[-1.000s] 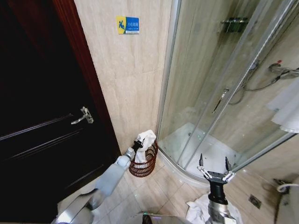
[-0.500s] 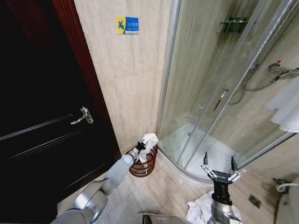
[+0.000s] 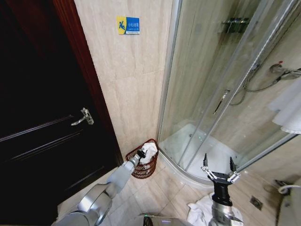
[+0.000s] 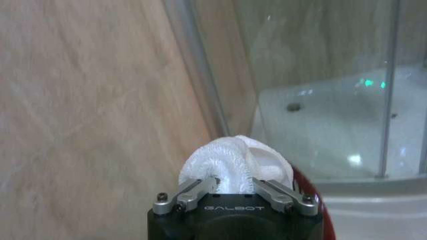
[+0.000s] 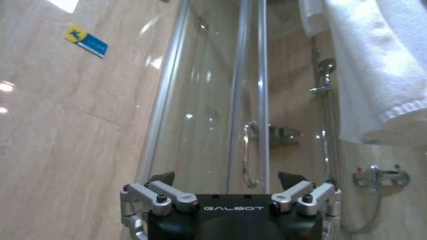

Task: Discard the used towel into the hamper.

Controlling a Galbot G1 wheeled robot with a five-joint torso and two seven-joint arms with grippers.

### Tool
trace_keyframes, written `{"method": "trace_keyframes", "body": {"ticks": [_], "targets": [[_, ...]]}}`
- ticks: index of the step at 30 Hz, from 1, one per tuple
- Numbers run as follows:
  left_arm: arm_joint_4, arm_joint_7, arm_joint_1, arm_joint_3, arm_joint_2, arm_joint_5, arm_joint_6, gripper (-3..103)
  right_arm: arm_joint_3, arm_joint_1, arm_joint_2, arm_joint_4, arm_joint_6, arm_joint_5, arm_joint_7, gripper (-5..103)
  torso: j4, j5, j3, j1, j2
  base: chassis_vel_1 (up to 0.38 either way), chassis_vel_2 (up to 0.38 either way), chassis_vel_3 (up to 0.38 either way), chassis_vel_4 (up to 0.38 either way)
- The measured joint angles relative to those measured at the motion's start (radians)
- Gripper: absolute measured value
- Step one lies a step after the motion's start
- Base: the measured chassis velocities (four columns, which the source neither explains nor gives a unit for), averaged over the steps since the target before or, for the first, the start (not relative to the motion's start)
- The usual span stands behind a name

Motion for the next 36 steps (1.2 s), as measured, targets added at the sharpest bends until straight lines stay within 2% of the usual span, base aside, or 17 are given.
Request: {"method": "trace_keyframes", "body": {"ticks": [4, 6, 8, 13, 23, 31, 35, 36], "targets": [[0.002, -0.005, 0.000, -0.001, 0.004, -0.017, 0.062, 6, -0.001, -0.008, -0.002, 0.011, 0.000, 0.008, -0.054, 100, -0.0002, -0.0002, 0.000, 0.000, 0.000, 0.000, 0.000, 0.000, 0.000], [0.002, -0.005, 0.000, -0.001, 0.006, -0.028, 0.078, 6, -0.004, -0.008, -0.002, 0.011, 0.000, 0.005, -0.050, 100, -0.0002, -0.0001, 0.000, 0.000, 0.000, 0.000, 0.000, 0.000, 0.000], [0.005, -0.005, -0.001, -0.007, 0.001, -0.053, 0.123, 6, -0.009, 0.001, 0.006, 0.016, 0.000, -0.011, -0.027, 100, 0.0000, 0.0001, 0.000, 0.000, 0.000, 0.000, 0.000, 0.000, 0.000], [0.015, 0.004, -0.007, -0.034, -0.025, -0.075, 0.181, 6, -0.025, 0.029, 0.019, 0.056, 0.000, 0.010, -0.049, 100, -0.0003, -0.0004, 0.000, 0.000, 0.000, 0.000, 0.000, 0.000, 0.000], [0.002, 0.005, -0.002, -0.037, -0.047, -0.076, 0.189, 6, -0.030, 0.012, 0.014, 0.091, 0.000, 0.050, -0.177, 100, -0.0001, 0.0001, 0.000, 0.000, 0.000, 0.000, 0.000, 0.000, 0.000], [-0.004, -0.005, -0.006, -0.035, -0.057, -0.082, 0.194, 6, -0.022, 0.002, 0.004, 0.111, 0.000, 0.069, -0.208, 100, -0.0002, 0.0000, 0.000, 0.000, 0.000, 0.000, 0.000, 0.000, 0.000], [-0.010, -0.014, -0.008, -0.032, -0.071, -0.108, 0.194, 6, -0.029, -0.004, 0.021, 0.113, 0.000, 0.069, -0.260, 100, -0.0002, -0.0003, 0.000, 0.000, 0.000, -0.008, 0.005, 0.013, -0.013], [-0.011, -0.014, -0.008, -0.029, -0.073, -0.108, 0.193, 3, -0.032, -0.004, 0.027, 0.109, 0.000, 0.068, -0.267, 100, -0.0002, -0.0001, 0.000, 0.000, 0.000, 0.000, 0.000, 0.000, 0.000]]}}
